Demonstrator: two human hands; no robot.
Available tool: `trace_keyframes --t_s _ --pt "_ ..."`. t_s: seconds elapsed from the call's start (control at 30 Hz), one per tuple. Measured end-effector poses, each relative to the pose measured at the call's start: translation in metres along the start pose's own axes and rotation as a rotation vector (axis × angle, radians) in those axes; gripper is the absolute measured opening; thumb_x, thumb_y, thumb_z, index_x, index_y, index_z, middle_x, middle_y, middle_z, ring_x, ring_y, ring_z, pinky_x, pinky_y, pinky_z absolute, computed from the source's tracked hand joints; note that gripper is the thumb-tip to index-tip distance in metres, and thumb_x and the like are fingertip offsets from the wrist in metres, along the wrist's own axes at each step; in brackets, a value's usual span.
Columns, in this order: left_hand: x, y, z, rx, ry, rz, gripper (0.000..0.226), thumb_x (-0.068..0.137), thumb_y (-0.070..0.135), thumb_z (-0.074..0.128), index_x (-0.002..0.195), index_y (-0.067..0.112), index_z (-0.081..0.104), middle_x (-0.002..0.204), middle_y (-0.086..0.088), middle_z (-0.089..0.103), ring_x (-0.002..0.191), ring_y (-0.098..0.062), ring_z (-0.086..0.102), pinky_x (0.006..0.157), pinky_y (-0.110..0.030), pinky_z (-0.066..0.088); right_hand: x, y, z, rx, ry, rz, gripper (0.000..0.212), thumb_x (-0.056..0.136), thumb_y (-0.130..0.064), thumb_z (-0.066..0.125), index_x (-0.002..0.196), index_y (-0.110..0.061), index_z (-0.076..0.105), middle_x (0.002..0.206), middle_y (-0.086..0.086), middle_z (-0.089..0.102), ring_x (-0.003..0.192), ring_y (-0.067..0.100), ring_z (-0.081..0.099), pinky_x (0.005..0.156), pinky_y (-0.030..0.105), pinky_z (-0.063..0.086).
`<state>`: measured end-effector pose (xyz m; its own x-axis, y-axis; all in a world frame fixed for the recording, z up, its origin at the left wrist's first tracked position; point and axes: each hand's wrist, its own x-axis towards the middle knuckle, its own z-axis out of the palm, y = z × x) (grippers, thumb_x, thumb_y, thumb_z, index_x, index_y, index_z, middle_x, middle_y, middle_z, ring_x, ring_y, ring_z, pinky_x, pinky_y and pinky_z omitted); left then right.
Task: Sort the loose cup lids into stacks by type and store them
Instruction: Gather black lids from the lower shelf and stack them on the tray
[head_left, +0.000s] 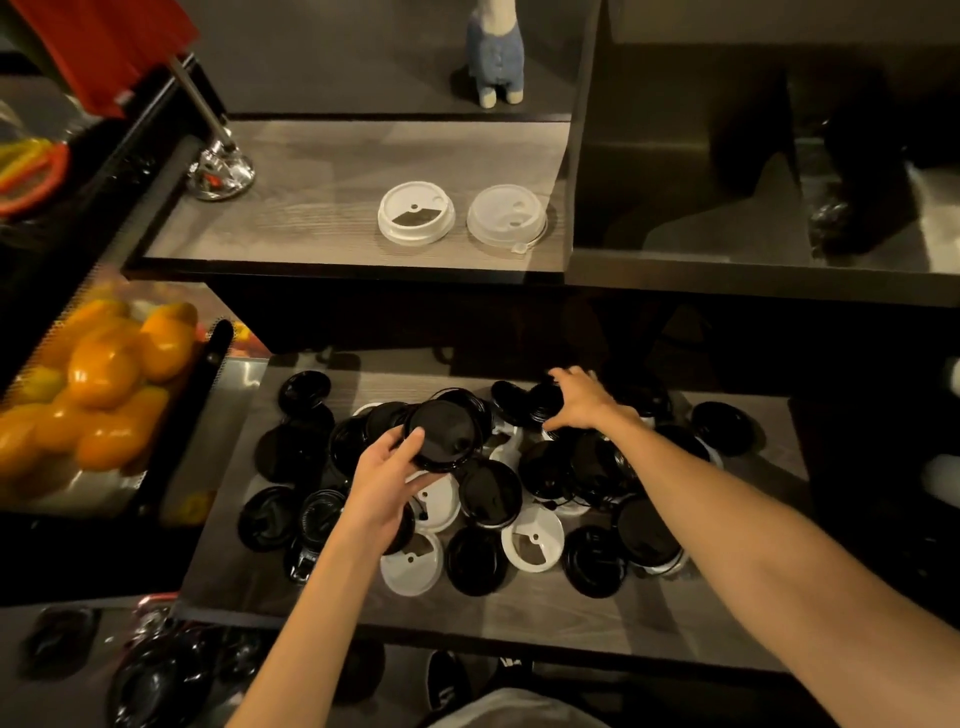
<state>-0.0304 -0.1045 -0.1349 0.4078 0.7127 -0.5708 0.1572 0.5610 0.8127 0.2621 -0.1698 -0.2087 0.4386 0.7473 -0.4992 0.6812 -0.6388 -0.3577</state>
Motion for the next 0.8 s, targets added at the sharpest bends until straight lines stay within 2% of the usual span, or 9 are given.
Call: trace_keyframes --t_s 0.13,0.3,0.4,0.5,0.6,0.7,0.8 --pt "0.0 0.005 0.004 0.001 -0.004 0.006 0.027 0.105 0.017 0.056 0.13 0.008 0.061 0.119 -0.013 0.074 0.107 -0.023 0.074 0.089 -0.04 0.06 -0.019 0.006 -0.006 0.084 0.073 -0.022 0.095 0.075 -0.034 0.092 0.154 -0.021 0.041 0.153 0.012 0.035 0.146 0.037 0.028 0.119 0.05 0.035" --pt "0.003 0.015 0.004 0.006 -0.012 0.018 0.028 0.105 0.018 0.056 0.13 0.008 0.063 0.116 -0.01 0.076 0.109 -0.024 0.073 0.098 -0.047 0.057 -0.049 0.007 -0.005 0.233 0.156 -0.136 0.097 0.065 -0.037 0.097 0.145 -0.022 0.045 0.148 0.004 0.041 0.139 0.027 0.042 0.113 0.052 0.044" --pt "0.006 0.02 0.003 0.016 -0.02 0.017 0.027 0.105 0.018 0.056 0.129 0.008 0.063 0.119 -0.012 0.074 0.11 -0.026 0.072 0.097 -0.046 0.057 -0.057 0.003 0.0 0.236 0.137 -0.079 0.101 0.059 -0.046 0.098 0.141 -0.022 0.044 0.143 0.002 0.046 0.134 0.024 0.046 0.108 0.047 0.048" --pt "0.007 0.025 0.001 0.014 -0.04 0.008 0.031 0.105 0.018 0.057 0.133 0.006 0.059 0.121 -0.013 0.073 0.112 -0.027 0.071 0.098 -0.047 0.058 -0.061 0.0 0.002 0.182 0.139 -0.031 0.101 0.059 -0.058 0.094 0.14 -0.025 0.045 0.139 0.002 0.047 0.132 0.026 0.047 0.107 0.044 0.046" --pt "0.008 0.033 -0.007 0.015 -0.064 0.017 0.031 0.105 0.017 0.055 0.134 0.005 0.059 0.12 -0.011 0.072 0.114 -0.026 0.07 0.094 -0.042 0.059 -0.073 -0.012 -0.003 0.161 0.179 -0.046 0.094 0.063 -0.065 0.089 0.139 -0.034 0.042 0.138 0.002 0.047 0.132 0.03 0.048 0.106 0.049 0.044" --pt "0.011 0.046 -0.018 0.005 -0.106 0.053 0.029 0.105 0.017 0.055 0.132 0.008 0.061 0.121 -0.01 0.073 0.111 -0.023 0.072 0.091 -0.039 0.059 -0.1 -0.041 -0.011 0.289 0.237 -0.167 0.083 0.067 -0.059 0.09 0.128 -0.04 0.037 0.131 -0.003 0.051 0.121 0.022 0.056 0.096 0.045 0.052" --pt "0.016 0.067 -0.034 0.016 -0.112 0.125 0.033 0.104 0.02 0.058 0.136 0.011 0.058 0.124 -0.008 0.073 0.111 -0.02 0.072 0.089 -0.038 0.061 -0.125 -0.085 -0.027 0.33 0.283 -0.242 0.078 0.066 -0.064 0.088 0.12 -0.038 0.037 0.131 -0.01 0.051 0.118 0.016 0.056 0.092 0.041 0.053"
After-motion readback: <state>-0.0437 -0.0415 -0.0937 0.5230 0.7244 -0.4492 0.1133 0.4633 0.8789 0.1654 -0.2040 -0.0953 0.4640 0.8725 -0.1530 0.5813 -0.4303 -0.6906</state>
